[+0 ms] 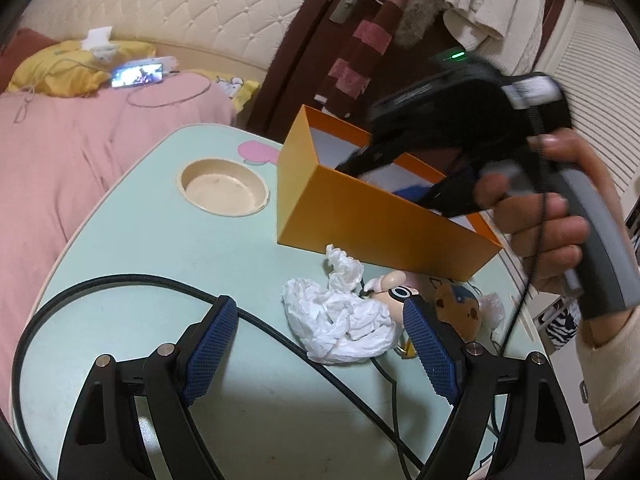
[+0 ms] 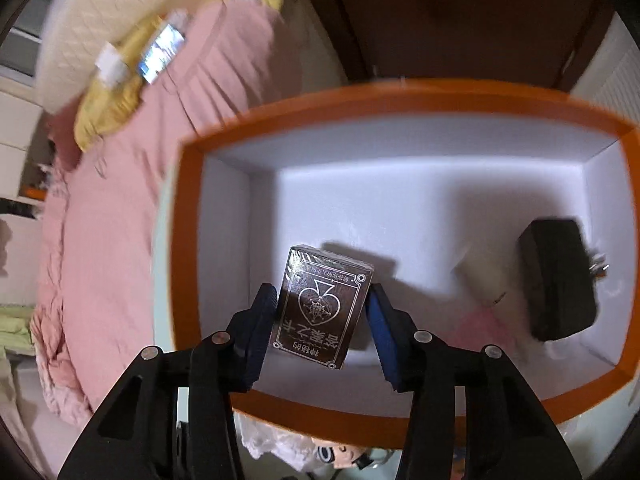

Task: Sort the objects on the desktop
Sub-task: 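Grasp the brown card box inside the orange box with the right tool, then carry the brown card box out with the right tool and set it down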

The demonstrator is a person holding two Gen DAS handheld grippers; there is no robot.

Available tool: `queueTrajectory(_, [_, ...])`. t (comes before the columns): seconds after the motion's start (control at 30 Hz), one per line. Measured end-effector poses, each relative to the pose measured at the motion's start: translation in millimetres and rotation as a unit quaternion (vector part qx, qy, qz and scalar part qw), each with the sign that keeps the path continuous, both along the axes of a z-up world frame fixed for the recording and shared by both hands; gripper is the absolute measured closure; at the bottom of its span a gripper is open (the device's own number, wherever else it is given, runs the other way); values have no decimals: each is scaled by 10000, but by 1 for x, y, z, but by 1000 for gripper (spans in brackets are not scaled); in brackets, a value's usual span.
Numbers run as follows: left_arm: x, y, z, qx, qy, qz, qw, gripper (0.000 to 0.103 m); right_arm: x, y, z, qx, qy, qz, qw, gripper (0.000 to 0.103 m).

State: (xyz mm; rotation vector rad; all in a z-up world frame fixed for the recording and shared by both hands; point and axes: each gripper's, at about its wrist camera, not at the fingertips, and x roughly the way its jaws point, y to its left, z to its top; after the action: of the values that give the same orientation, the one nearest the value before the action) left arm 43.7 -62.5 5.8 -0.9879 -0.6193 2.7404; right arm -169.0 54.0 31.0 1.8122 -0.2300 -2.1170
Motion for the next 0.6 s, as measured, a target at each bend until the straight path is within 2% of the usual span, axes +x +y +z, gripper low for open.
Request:
queueTrajectory(0.1, [0, 0, 0, -21, 5, 33, 10000, 18, 14, 16, 37, -451, 714, -47, 9964, 55])
queueTrajectory(0.23, [0, -1, -1, -1, 14, 71, 10000, 18, 54, 46, 93, -1083, 1712, 245, 9790, 55])
queueTrajectory(0.33, [0, -2, -1, -24, 13, 100, 9999, 18, 88, 63, 106, -1241, 1974, 552, 9709, 55])
queueTrajectory(0.43, [1, -3, -1, -18, 17, 152, 9999, 18, 109, 79, 95, -1045, 1873, 764, 9737, 55])
queueTrajectory(0.6, [2, -3, -1, -24, 43, 184, 9998, 18, 141, 91, 46, -611, 1504, 1028, 9814, 55])
